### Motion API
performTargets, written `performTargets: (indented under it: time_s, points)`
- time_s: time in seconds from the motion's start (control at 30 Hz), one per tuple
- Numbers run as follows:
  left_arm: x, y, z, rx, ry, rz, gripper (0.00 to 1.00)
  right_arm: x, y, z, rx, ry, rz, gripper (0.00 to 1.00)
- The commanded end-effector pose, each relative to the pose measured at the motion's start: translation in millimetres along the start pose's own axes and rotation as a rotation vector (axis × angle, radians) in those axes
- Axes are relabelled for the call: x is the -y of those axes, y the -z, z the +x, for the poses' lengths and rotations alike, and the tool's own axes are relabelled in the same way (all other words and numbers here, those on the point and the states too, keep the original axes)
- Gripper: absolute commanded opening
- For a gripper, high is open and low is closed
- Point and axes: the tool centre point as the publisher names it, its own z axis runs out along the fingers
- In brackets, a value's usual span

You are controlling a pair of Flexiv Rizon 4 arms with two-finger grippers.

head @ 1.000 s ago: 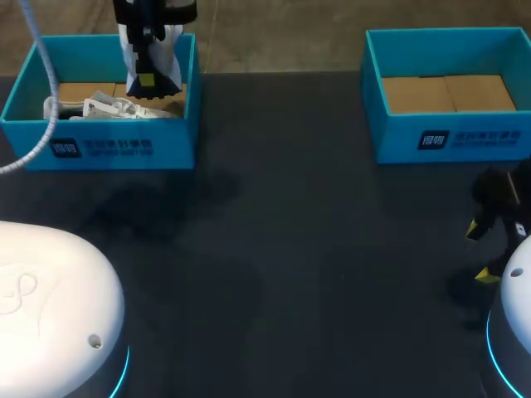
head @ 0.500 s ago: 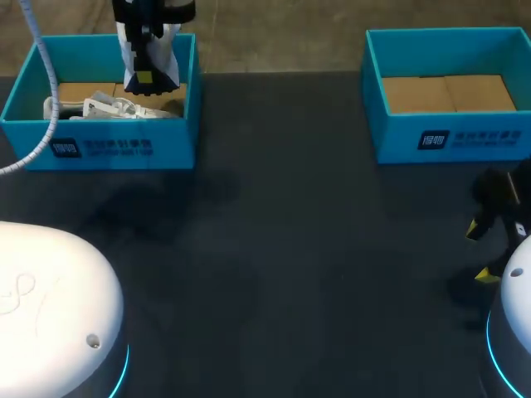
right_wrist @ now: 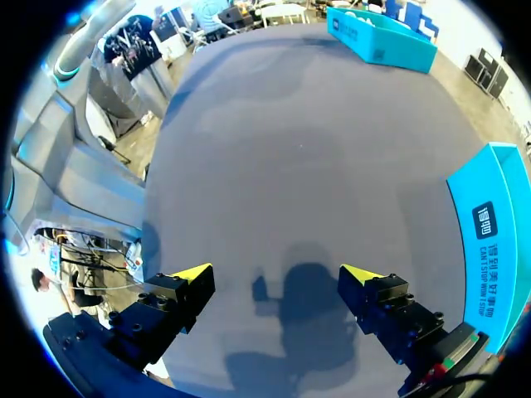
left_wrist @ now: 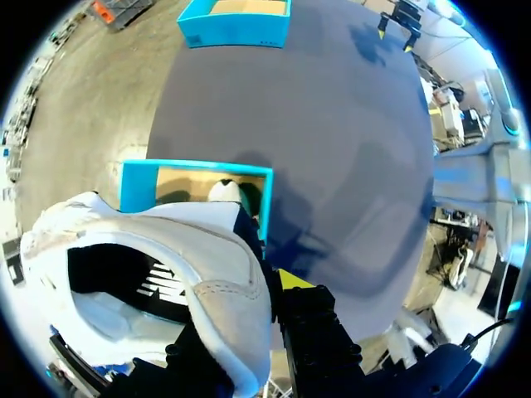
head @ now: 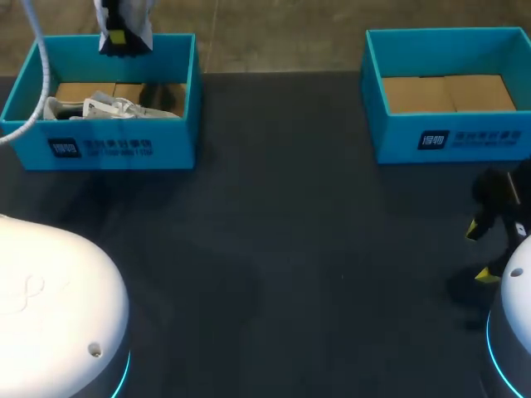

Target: Take the shoe out of the shoebox, open the shoe tongue, remove and reinsert the insole, then place the shoe into the shoebox

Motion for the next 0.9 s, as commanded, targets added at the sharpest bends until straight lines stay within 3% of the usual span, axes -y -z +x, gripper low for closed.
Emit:
performTargets:
  time_s: [0.03,0.3,0.4,0.5,0.83,0.9]
  points:
    - [-17.8,-1.6,-31.0,-0.091,-0.047,-0.001,0.0,-0.1,-0.4,1.0,0.002,0.0,0.002,1.0]
    - [-54.5,-21.6,-51.6,-0.071,-0.388,-0.114,0.0,-0.1,-0.4,1.0,0.002,0.0,0.002,1.0]
    - [-73.6,-29.0,-55.2,-0.009,-0.534,-0.152,0.0,-0.1,-0.4,1.0,0.002,0.0,0.002,1.0]
    - [-92.9,-28.5,-55.8,0.03,-0.65,-0.128,0.0,-0.1,-0.4,1.0,0.002,0.0,0.002,1.0]
    - [-122.0,-36.1,-56.6,0.094,-0.782,-0.204,0.0,-0.1,-0.4,1.0,0.002,0.0,0.002,1.0]
    - [-130.0,-34.2,-62.7,0.096,-0.806,-0.158,0.0,-0.1,-0.4,1.0,0.002,0.0,0.002,1.0]
